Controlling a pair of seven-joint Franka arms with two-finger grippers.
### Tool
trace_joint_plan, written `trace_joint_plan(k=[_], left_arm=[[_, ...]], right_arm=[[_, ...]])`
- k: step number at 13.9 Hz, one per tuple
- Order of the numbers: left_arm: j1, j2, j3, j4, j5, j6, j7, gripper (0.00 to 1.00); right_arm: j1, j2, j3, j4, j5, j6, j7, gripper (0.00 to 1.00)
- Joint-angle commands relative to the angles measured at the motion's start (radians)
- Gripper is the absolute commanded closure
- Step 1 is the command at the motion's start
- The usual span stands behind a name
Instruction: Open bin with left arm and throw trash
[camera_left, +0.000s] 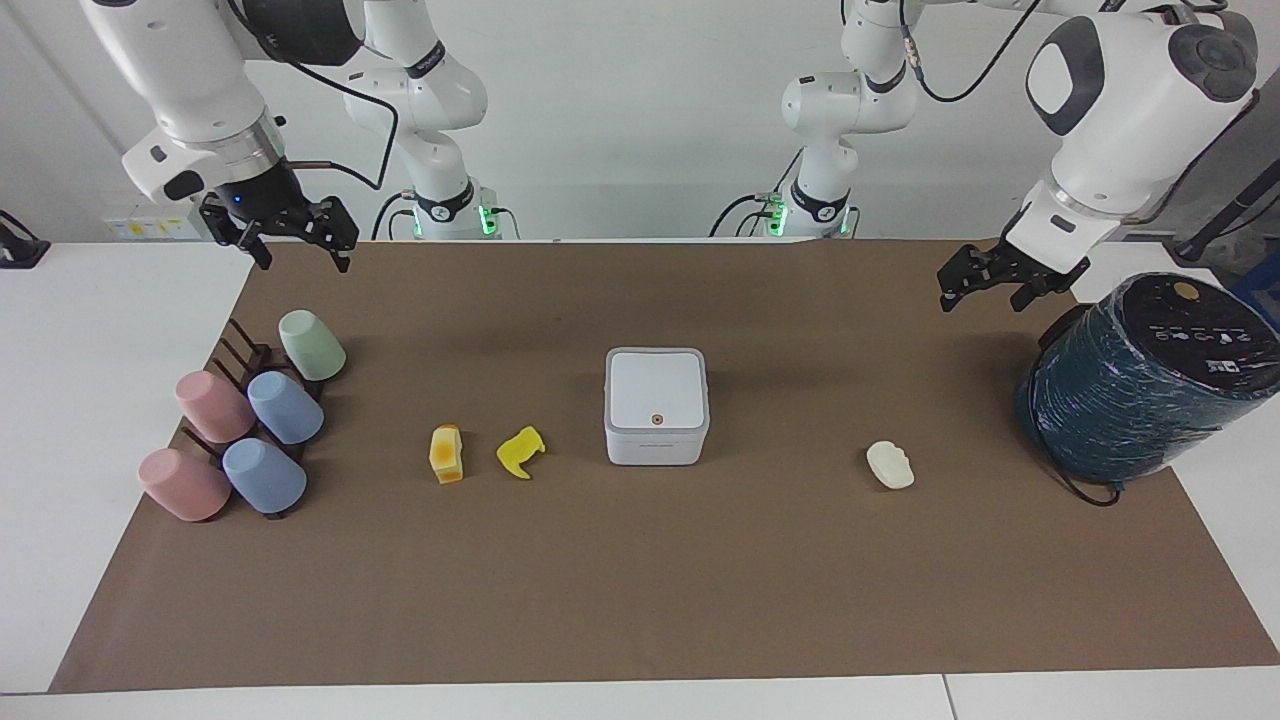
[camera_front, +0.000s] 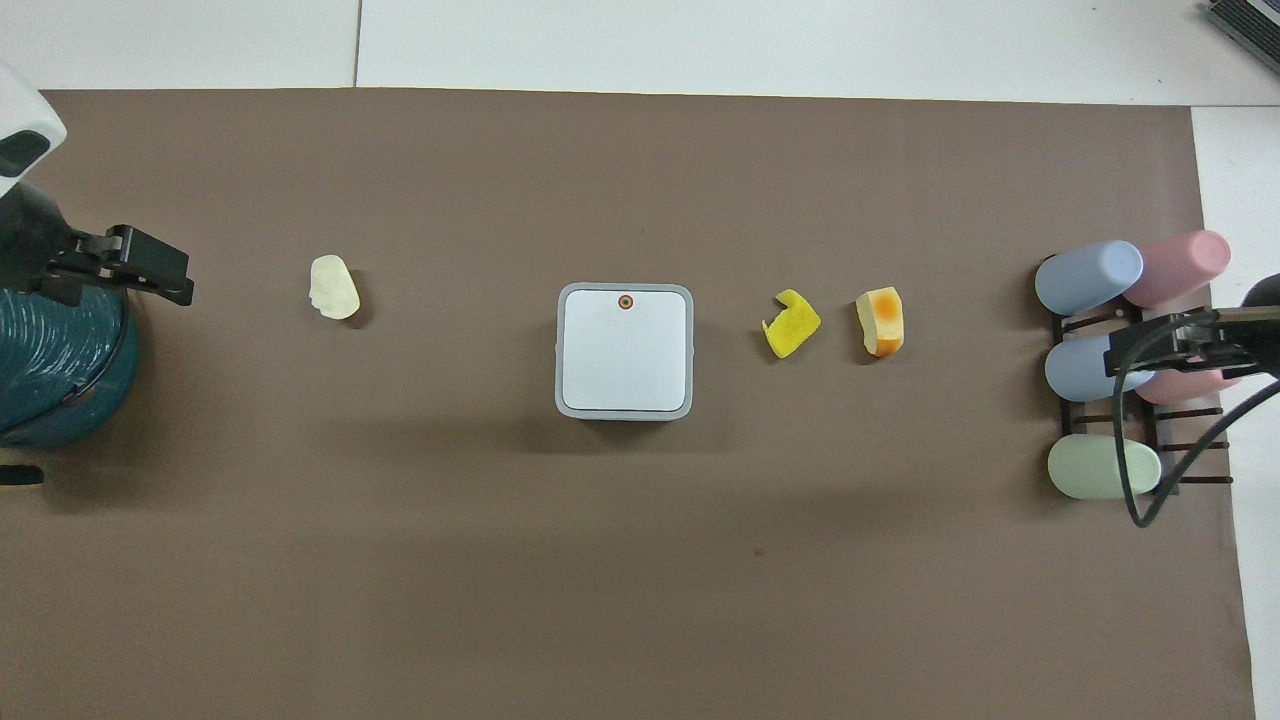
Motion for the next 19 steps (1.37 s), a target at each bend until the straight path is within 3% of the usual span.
trace_joint_plan(k=[1, 8, 9, 10, 11, 12, 13, 19], left_arm=[[0.000, 0.016, 0.001, 0.030, 0.000, 0.002, 0.008, 0.00], [-0.006, 0.014, 0.001, 0.025, -0.017, 0.023, 0.005, 0.00], [-0.007, 0.014, 0.002, 0.022, -0.028, 0.035, 0.003, 0.09], [-0.013, 0.010, 0.002, 0.013, -0.034, 0.032, -0.004, 0.48], [-0.018, 0.005, -0.002, 0.002, -0.034, 0.026, -0.010, 0.75], [-0.032, 0.004, -0.002, -0.002, -0.034, 0.025, -0.012, 0.93], [-0.046, 0.001, -0.002, -0.013, -0.035, 0.029, -0.033, 1.00], [-0.196, -0.010, -0.004, -0.091, -0.095, 0.121, -0.390, 1.00]], right_arm=[[-0.005, -0.012, -0.001, -0.007, -0.012, -0.015, -0.024, 0.00], [-0.007, -0.014, -0.003, -0.011, -0.007, -0.005, -0.019, 0.00], [-0.007, -0.014, -0.003, -0.011, -0.007, -0.004, -0.019, 0.00], [-0.007, -0.014, -0.003, -0.012, -0.007, -0.005, -0.022, 0.00], [-0.007, -0.014, -0.003, -0.012, -0.007, -0.004, -0.024, 0.00], [-0.007, -0.014, -0.004, -0.012, -0.007, -0.004, -0.024, 0.00], [-0.007, -0.014, -0.004, -0.014, -0.006, 0.001, -0.024, 0.00], [-0.008, -0.014, -0.006, -0.014, -0.004, 0.001, -0.025, 0.00]])
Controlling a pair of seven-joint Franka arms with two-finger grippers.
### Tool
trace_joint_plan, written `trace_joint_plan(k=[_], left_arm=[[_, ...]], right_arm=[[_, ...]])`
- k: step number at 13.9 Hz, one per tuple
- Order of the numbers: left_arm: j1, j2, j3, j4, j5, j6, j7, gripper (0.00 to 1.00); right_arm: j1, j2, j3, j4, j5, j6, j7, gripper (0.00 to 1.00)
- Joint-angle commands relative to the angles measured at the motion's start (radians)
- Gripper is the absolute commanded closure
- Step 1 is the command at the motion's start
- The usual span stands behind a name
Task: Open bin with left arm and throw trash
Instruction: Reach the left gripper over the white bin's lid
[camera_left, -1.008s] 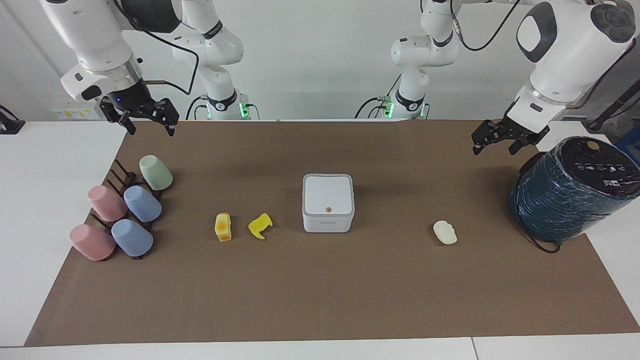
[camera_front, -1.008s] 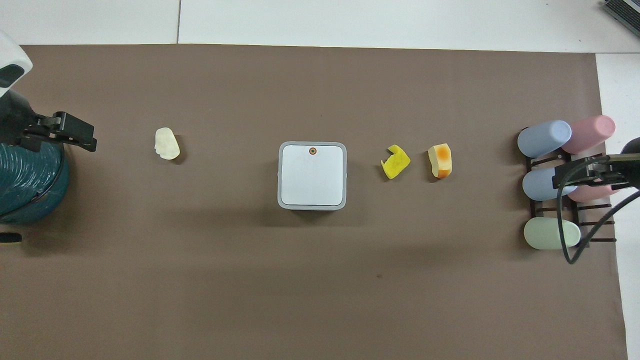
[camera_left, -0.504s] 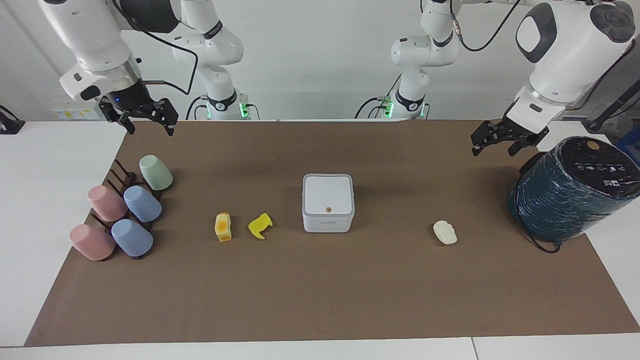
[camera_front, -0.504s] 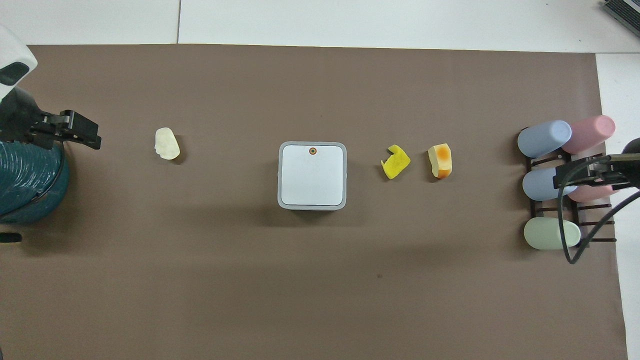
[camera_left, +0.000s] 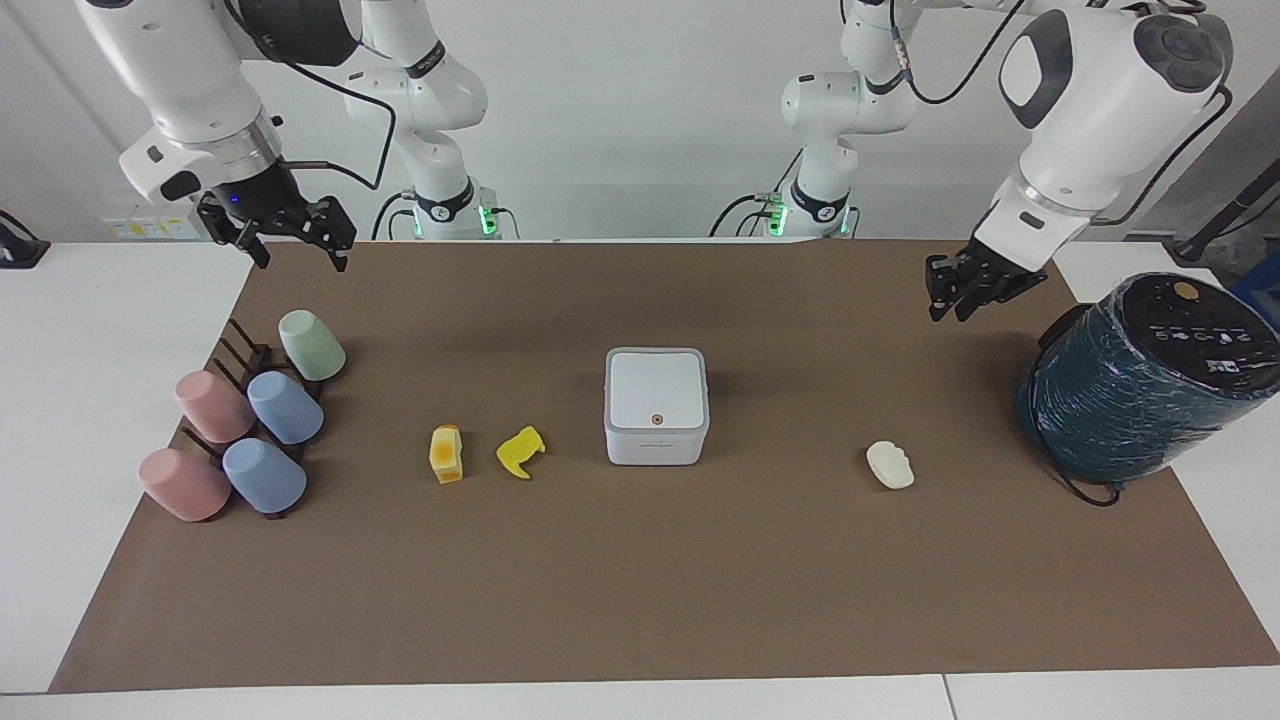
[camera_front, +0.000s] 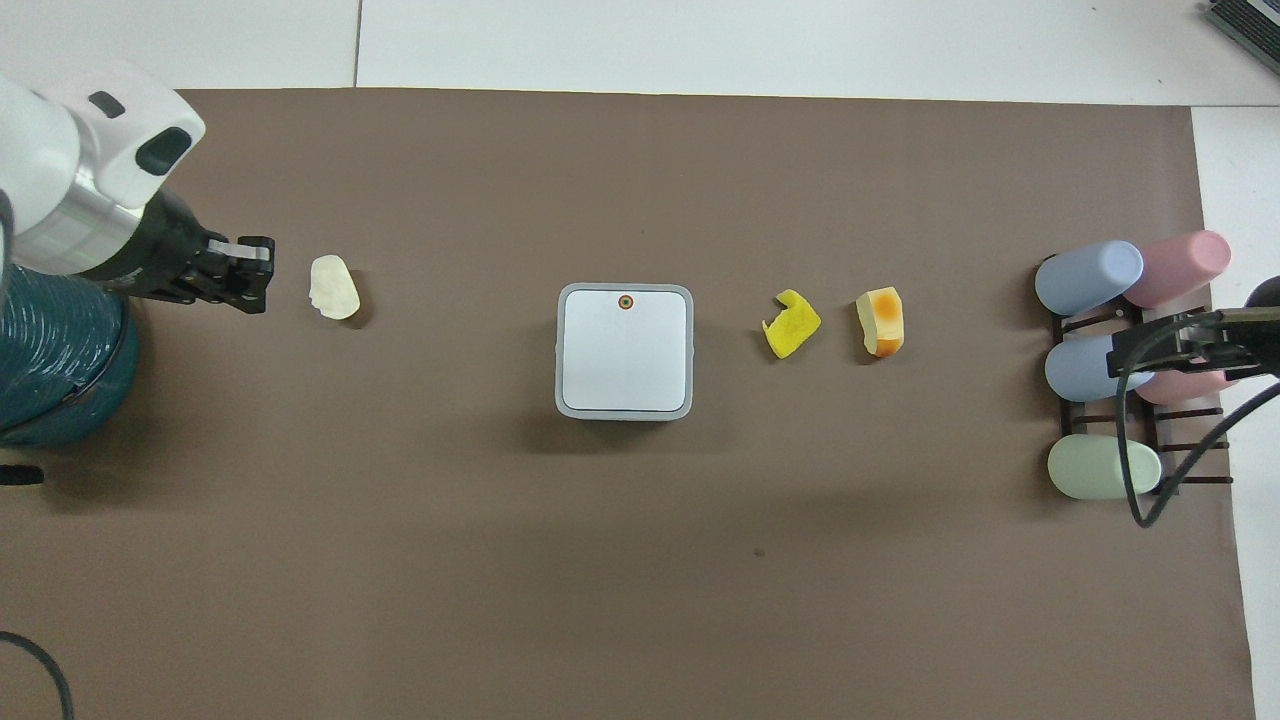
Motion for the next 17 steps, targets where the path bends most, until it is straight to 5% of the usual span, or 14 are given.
trace_joint_plan(k=[1, 11, 13, 17], left_arm=[[-0.082, -0.013, 0.012, -0.083, -0.042, 0.109, -0.172, 1.00], [-0.278, 0.073, 0.012, -0.194, -0.149, 0.485, -0.533, 1.00], [-0.303, 0.111, 0.012, -0.188, -0.158, 0.545, -0.572, 1.00], [-0.361, 0.179, 0.012, -0.188, -0.158, 0.640, -0.630, 1.00]], right_arm=[[-0.007, -0.015, -0.002, -0.020, -0.004, 0.001, -0.025, 0.00], [-0.007, -0.037, -0.002, -0.061, -0.003, 0.020, -0.025, 0.00], [-0.007, -0.055, -0.002, -0.109, 0.000, 0.078, -0.040, 0.00], [0.045, -0.049, 0.004, -0.250, 0.002, 0.398, -0.065, 0.00]])
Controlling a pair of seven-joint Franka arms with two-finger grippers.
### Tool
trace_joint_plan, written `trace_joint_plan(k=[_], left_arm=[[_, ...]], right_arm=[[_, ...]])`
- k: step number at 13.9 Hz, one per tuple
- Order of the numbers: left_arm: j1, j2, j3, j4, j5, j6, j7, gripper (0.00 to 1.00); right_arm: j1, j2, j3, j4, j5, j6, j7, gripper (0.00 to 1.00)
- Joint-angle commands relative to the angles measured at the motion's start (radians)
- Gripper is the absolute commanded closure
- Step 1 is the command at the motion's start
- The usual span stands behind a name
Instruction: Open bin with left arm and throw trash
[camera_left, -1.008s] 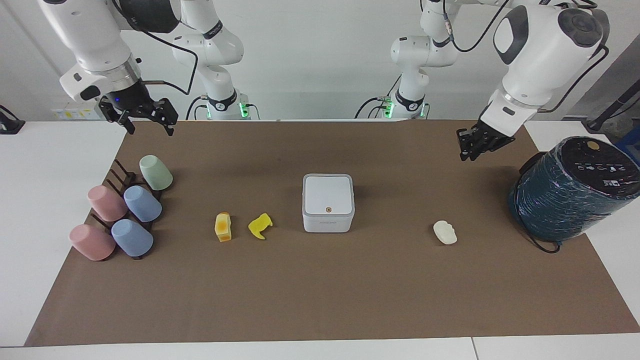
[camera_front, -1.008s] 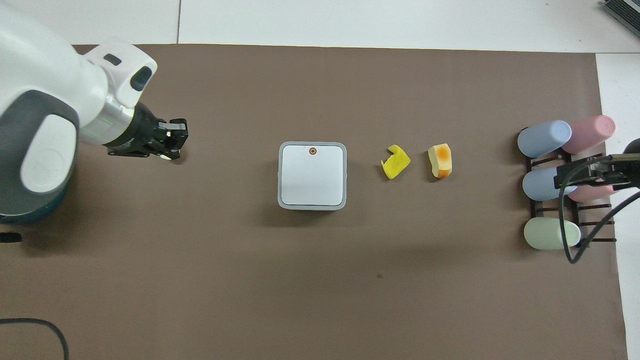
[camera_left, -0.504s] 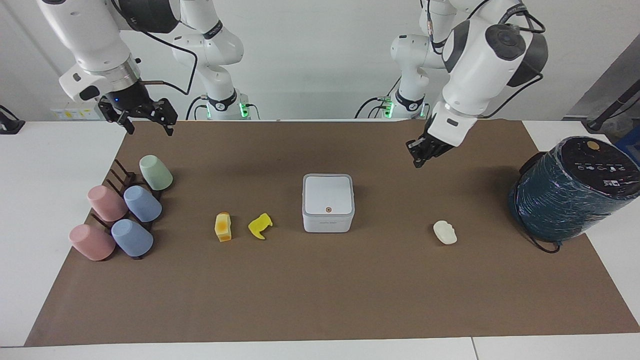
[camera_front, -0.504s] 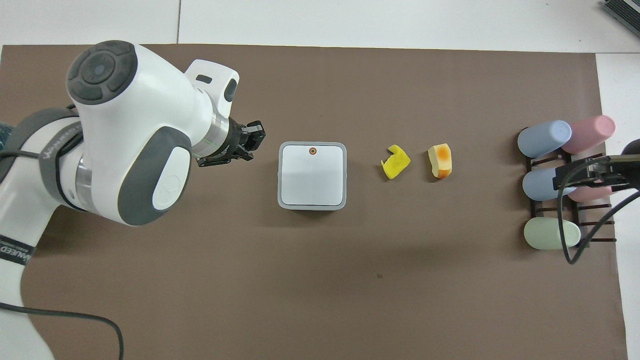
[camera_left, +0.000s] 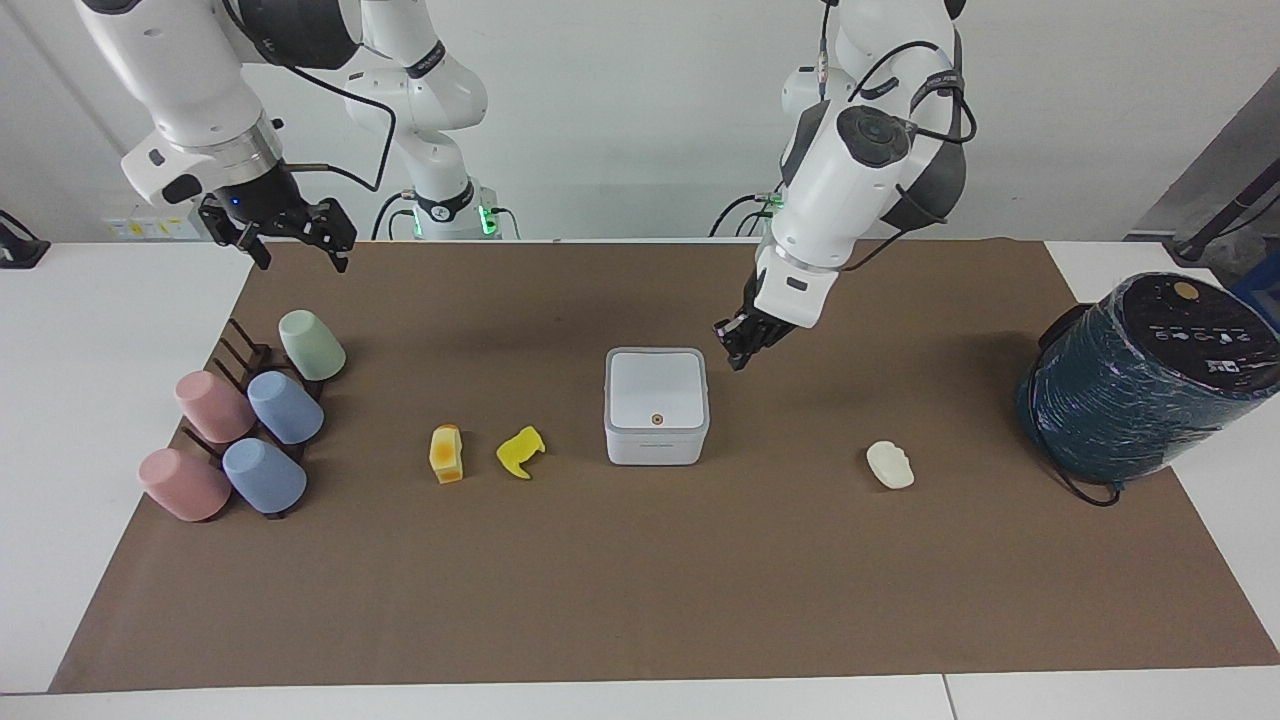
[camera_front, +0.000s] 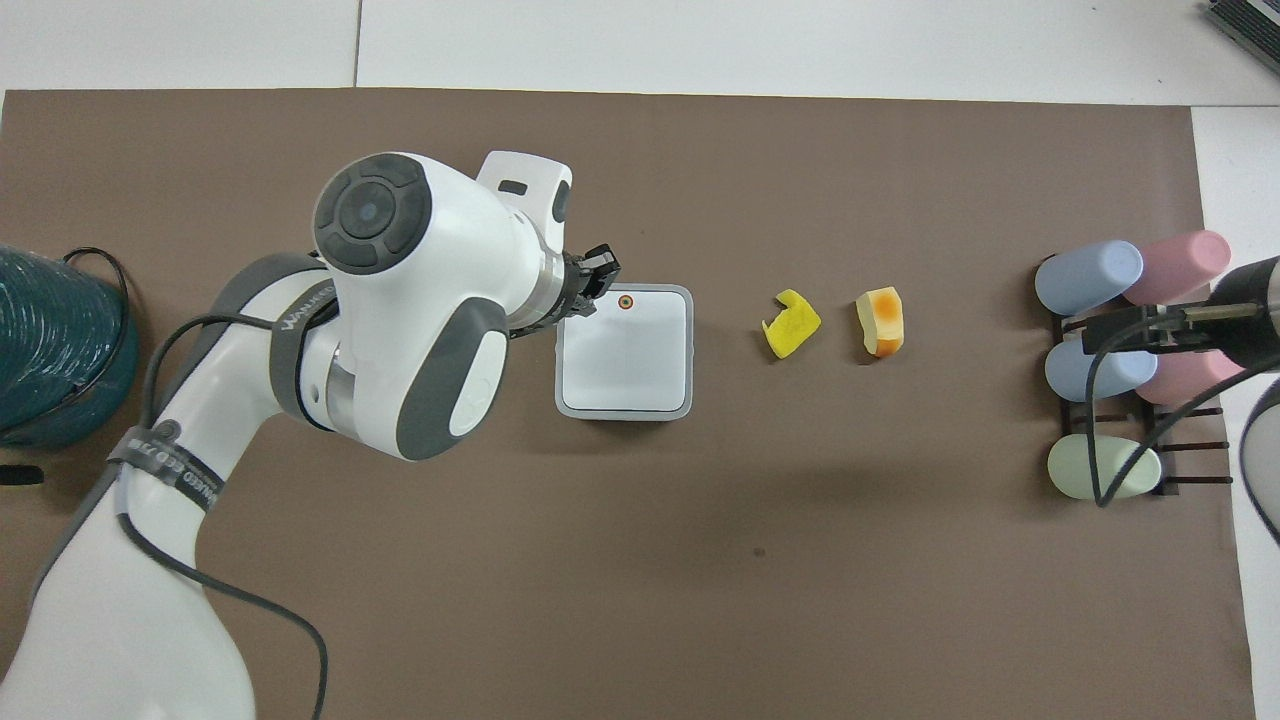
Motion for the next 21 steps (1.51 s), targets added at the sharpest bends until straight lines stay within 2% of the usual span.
trace_joint_plan(k=[1, 8, 13, 15, 17, 20, 21], left_arm=[[-0.031, 0.014, 0.017, -0.008, -0.017, 0.047, -0.026, 1.00], [-0.079, 0.066, 0.017, -0.024, -0.017, 0.088, -0.043, 1.00], [-0.094, 0.068, 0.019, -0.049, -0.016, 0.113, -0.043, 1.00], [-0.090, 0.065, 0.022, -0.022, -0.004, 0.044, -0.042, 1.00], [-0.056, 0.069, 0.025, 0.087, 0.012, -0.109, -0.036, 1.00], [0.030, 0.052, 0.028, 0.176, 0.026, -0.279, -0.013, 1.00], [0.063, 0.052, 0.028, 0.227, 0.026, -0.358, 0.022, 1.00]], right_arm=[[0.042, 0.001, 0.003, -0.113, 0.001, 0.180, -0.020, 0.00], [0.099, 0.243, 0.010, -0.113, 0.043, 0.472, -0.014, 0.00], [0.104, 0.346, 0.010, -0.116, 0.043, 0.550, -0.020, 0.00], [0.122, 0.372, 0.012, -0.139, 0.043, 0.603, -0.020, 0.00], [0.125, 0.368, 0.012, -0.185, 0.043, 0.614, -0.027, 0.00], [0.127, 0.371, 0.010, -0.232, 0.043, 0.624, -0.085, 0.00], [0.125, 0.377, 0.010, -0.233, 0.043, 0.639, -0.099, 0.08]])
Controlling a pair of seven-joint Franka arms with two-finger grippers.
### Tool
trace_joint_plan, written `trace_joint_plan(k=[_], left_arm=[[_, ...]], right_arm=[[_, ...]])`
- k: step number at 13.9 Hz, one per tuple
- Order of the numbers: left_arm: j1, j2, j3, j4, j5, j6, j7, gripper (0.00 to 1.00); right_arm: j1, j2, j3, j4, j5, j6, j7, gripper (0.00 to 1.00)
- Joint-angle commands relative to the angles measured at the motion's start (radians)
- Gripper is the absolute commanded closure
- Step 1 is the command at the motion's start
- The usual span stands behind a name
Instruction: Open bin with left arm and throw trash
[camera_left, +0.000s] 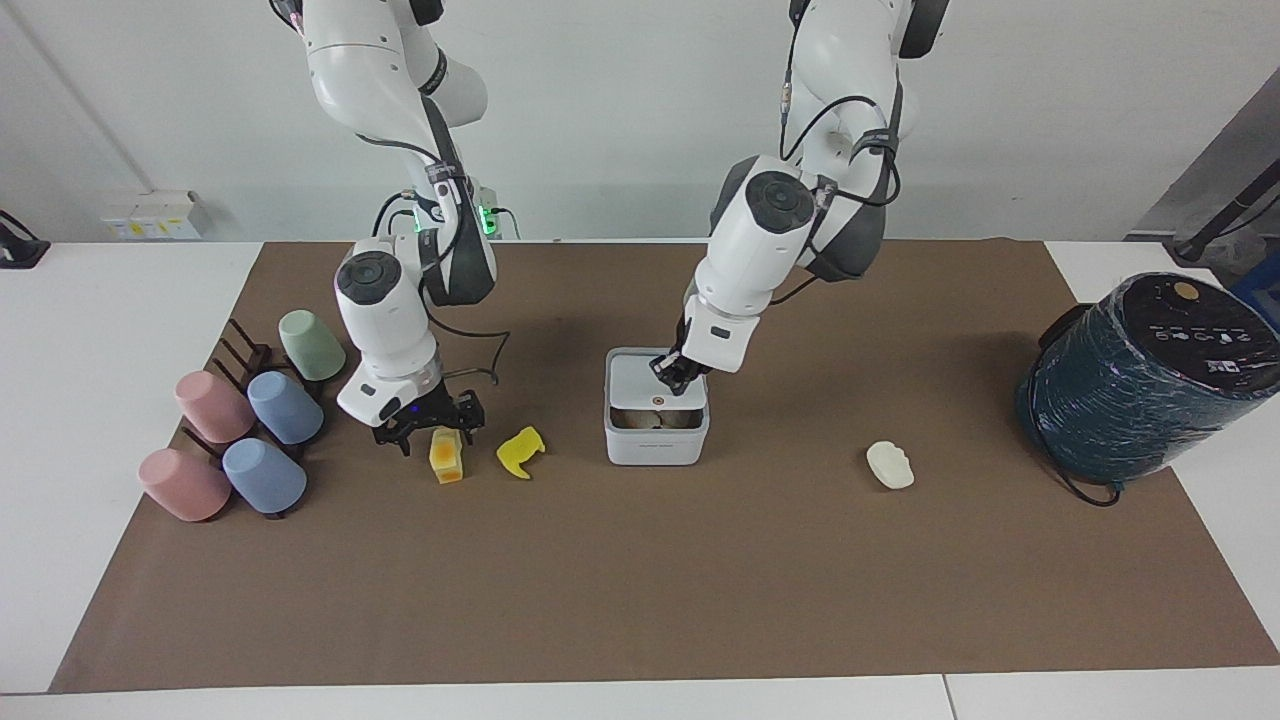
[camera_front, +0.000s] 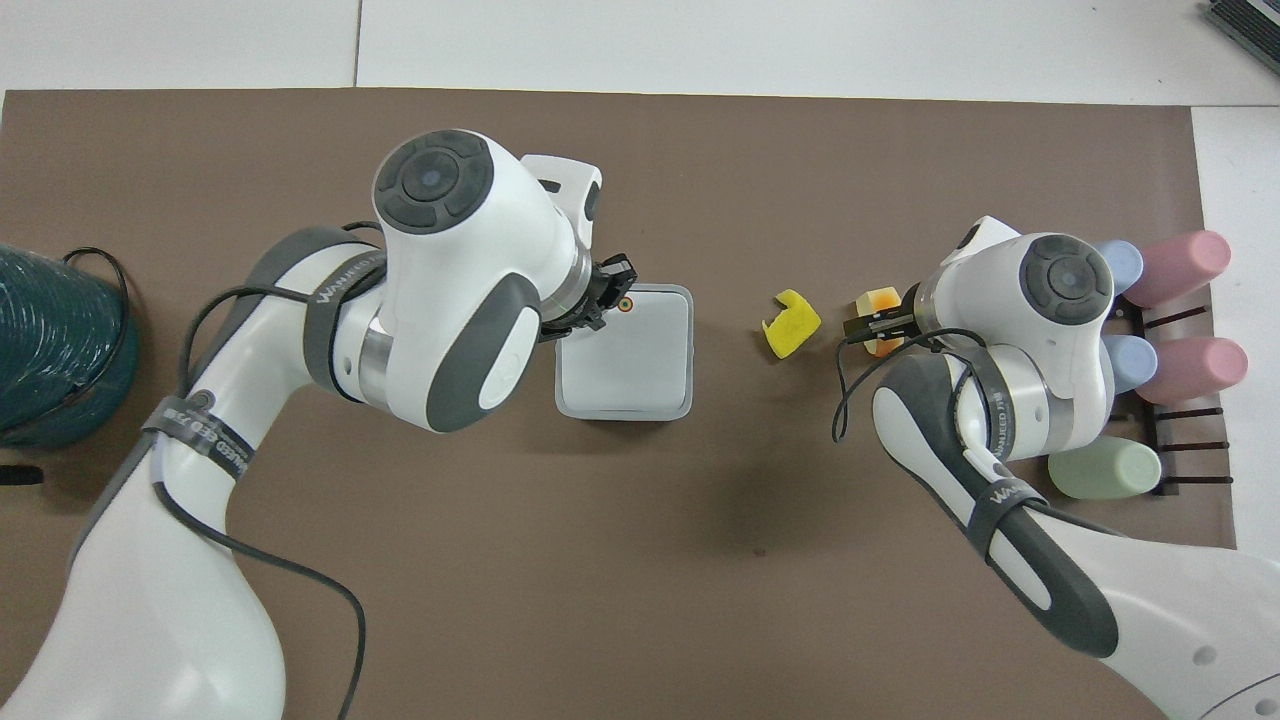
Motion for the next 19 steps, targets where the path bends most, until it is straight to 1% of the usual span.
trace_joint_plan(k=[1, 2, 3, 4, 6, 7, 8, 10, 12, 14, 16, 17, 19], left_arm=[[0.087, -0.003, 0.003, 0.106, 0.020, -0.188, 0.082, 1.00], [0.124, -0.004, 0.005, 0.116, 0.046, -0.239, 0.118, 1.00], [0.161, -0.009, 0.002, 0.126, 0.078, -0.274, 0.157, 1.00], [0.198, -0.013, 0.002, 0.149, 0.098, -0.309, 0.207, 1.00], [0.250, -0.018, 0.003, 0.161, 0.142, -0.381, 0.341, 1.00], [0.276, -0.027, 0.003, 0.161, 0.167, -0.397, 0.397, 1.00], [0.302, -0.030, 0.003, 0.163, 0.175, -0.406, 0.450, 1.00], [0.359, -0.062, 0.003, 0.161, 0.176, -0.428, 0.551, 1.00], [0.396, -0.090, 0.003, 0.161, 0.176, -0.464, 0.660, 1.00], [0.410, -0.127, 0.005, 0.158, 0.179, -0.474, 0.734, 1.00], [0.414, -0.162, 0.006, 0.156, 0.175, -0.477, 0.787, 1.00], [0.430, -0.180, 0.005, 0.155, 0.173, -0.486, 0.807, 1.00], [0.433, -0.216, 0.005, 0.147, 0.173, -0.507, 0.843, 1.00]], right_arm=[[-0.004, 0.001, 0.003, -0.028, 0.021, 0.049, -0.059, 0.20], [-0.004, 0.006, 0.002, -0.028, 0.021, 0.050, -0.057, 0.43], [-0.004, 0.006, 0.003, -0.025, 0.021, 0.044, -0.057, 0.78], [-0.004, 0.006, 0.003, -0.022, 0.021, 0.041, -0.056, 0.99], [-0.004, 0.003, 0.003, -0.009, 0.021, 0.032, -0.046, 1.00], [-0.004, -0.006, 0.003, -0.002, 0.021, 0.020, -0.046, 1.00], [-0.004, -0.015, 0.003, 0.021, 0.021, -0.017, -0.046, 1.00], [-0.002, -0.048, 0.020, 0.084, 0.032, -0.124, -0.045, 1.00], [-0.002, -0.071, 0.043, 0.144, 0.109, -0.196, -0.019, 1.00], [-0.001, -0.069, 0.090, 0.204, 0.153, -0.206, 0.045, 1.00], [0.007, -0.057, 0.147, 0.245, 0.153, -0.186, 0.154, 1.00], [0.027, -0.055, 0.161, 0.247, 0.153, -0.165, 0.199, 1.00], [0.085, -0.049, 0.163, 0.245, 0.154, -0.106, 0.272, 1.00]])
